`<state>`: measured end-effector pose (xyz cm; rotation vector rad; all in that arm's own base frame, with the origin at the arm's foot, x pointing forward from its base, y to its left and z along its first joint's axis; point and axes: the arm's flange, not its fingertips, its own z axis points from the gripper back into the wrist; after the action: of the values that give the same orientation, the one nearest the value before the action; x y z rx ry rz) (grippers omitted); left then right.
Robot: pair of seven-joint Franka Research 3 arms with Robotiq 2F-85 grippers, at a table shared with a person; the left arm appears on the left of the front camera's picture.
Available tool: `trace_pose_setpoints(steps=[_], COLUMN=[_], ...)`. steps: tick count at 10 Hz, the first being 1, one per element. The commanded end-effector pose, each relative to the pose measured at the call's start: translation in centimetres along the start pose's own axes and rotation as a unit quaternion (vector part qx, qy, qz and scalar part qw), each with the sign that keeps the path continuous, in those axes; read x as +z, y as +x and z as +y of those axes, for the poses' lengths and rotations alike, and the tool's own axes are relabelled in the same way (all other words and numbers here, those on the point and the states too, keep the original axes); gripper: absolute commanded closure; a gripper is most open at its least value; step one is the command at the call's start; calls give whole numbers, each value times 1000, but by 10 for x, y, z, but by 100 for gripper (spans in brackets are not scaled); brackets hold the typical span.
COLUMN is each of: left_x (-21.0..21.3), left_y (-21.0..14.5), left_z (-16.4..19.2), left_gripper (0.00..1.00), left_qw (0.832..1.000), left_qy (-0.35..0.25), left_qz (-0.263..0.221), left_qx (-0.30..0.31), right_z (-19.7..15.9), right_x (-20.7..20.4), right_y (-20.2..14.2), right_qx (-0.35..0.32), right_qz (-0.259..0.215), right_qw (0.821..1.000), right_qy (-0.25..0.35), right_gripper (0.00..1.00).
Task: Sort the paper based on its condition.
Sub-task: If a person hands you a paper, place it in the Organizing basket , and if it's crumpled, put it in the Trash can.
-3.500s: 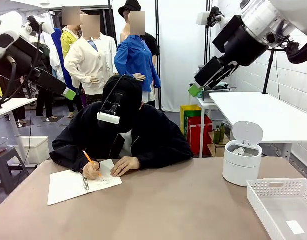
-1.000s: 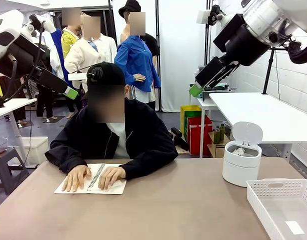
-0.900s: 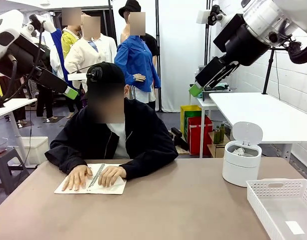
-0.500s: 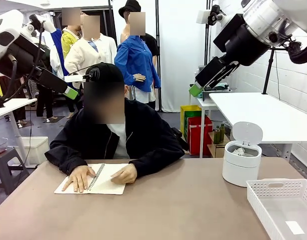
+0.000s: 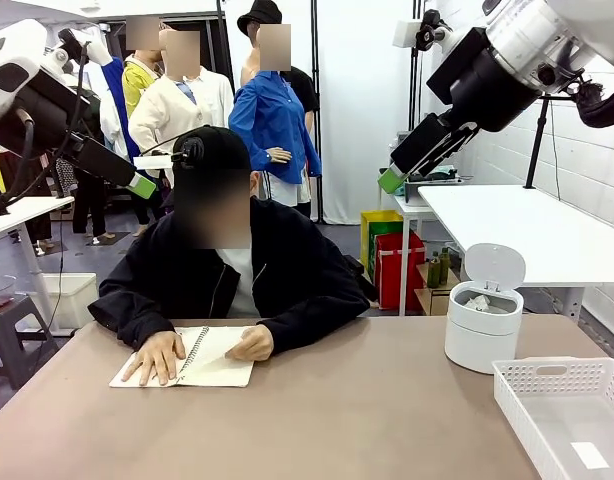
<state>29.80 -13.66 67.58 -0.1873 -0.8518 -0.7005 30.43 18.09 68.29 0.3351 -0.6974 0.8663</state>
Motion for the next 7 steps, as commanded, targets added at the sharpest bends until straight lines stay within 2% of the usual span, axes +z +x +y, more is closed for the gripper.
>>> trace_pose_setpoints(steps=[1,7], left_x=[0,0], left_y=[0,0], left_z=[1,1], left_gripper=[0,0], left_qw=[1000,1000], left_qy=[1,1], left_qz=[-3,-3], left_qx=[0,0], right_z=[-1,-1], right_x=[-1,-1], right_y=[0,0], right_qx=[-3,-3], right_qz=[1,1], right_qw=[1000,1000], right_qy=[2,2], right_gripper=[0,0])
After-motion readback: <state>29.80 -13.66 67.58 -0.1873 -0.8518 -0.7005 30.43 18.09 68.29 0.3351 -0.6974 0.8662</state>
